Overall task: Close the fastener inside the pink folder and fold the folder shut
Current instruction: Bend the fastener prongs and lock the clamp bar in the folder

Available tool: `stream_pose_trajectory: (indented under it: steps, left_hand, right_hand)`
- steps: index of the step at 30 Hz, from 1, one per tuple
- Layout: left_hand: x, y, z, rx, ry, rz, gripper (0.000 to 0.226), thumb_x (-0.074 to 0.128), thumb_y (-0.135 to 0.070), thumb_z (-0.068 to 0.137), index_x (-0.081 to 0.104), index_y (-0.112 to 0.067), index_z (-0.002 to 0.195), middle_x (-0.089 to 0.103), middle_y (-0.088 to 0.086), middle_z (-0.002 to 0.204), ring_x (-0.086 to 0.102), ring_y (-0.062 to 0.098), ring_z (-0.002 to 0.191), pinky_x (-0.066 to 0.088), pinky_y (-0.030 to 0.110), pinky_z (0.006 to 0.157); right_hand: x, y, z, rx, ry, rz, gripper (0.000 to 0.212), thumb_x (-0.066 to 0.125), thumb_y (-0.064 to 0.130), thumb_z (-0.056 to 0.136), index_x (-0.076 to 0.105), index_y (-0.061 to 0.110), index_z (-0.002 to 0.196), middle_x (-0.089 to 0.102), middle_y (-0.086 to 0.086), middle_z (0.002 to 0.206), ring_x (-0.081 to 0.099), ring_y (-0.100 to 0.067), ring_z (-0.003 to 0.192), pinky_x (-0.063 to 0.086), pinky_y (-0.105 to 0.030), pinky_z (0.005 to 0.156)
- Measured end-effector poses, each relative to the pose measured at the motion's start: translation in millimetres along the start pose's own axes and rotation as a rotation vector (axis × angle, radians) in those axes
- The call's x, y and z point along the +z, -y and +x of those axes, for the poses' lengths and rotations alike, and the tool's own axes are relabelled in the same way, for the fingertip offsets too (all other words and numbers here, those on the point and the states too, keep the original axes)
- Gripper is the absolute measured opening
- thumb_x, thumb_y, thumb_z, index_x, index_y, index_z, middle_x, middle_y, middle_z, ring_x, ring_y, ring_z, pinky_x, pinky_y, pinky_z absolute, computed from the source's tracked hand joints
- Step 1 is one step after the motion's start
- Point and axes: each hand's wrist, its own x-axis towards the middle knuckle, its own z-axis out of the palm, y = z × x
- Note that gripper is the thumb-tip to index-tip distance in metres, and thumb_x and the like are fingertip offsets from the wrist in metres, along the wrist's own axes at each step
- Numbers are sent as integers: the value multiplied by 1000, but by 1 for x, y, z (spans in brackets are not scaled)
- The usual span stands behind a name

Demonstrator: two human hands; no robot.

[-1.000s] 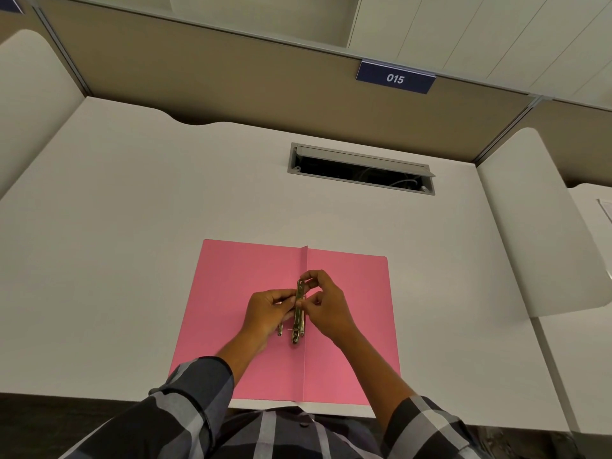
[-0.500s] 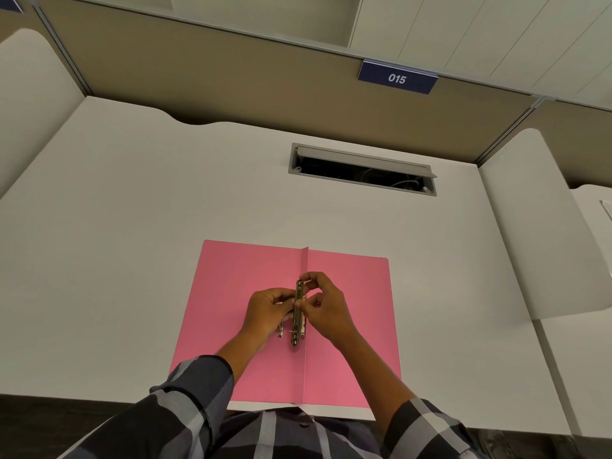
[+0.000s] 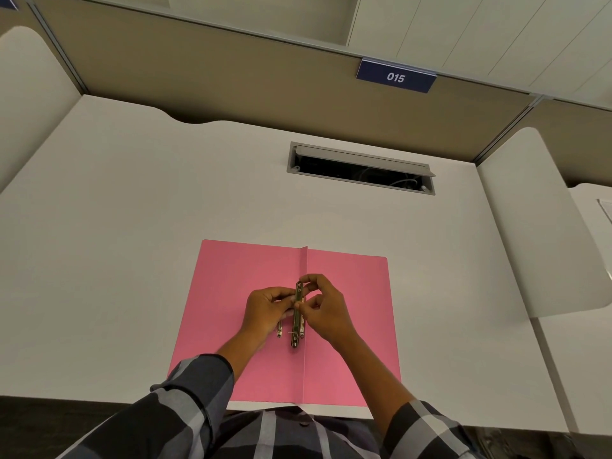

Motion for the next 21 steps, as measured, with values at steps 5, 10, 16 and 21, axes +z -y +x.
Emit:
stream_pose_trajectory:
  steps: [5,10,16,21]
  left_hand:
    - [-1,1,1,7,-7,22,25,73,6,92,83,-16,97,84,0,92,82,25,87,67,29,74]
    - [-2,3,3,9,-4,38,22,74,6,92,83,-10,104,85,2,93,82,26,88,68,33,77]
    - [-3,3,2,22,15,52,22,74,7,91,83,-9,104,84,6,96,82,27,88,67,31,77]
    - [-3,1,0,23,30,47,28,74,7,91,83,-20,96,84,-1,90,82,24,86,66,27,74]
  right_hand:
    - [2,1,0,6,-7,1,48,71,-9,85,62,20,122,68,-2,105,72,-27,60,64,-29,56]
    - [3,1,0,7,-15,4,49,72,-10,84,63,20,121,68,-2,103,72,-33,63,67,-44,60]
    - [3,3,2,21,-38,27,47,73,-10,85,64,19,121,68,-4,102,71,-37,65,67,-47,62]
    - [3,3,0,34,-44,46,48,74,-9,85,66,20,122,69,-4,102,72,-36,66,67,-39,61]
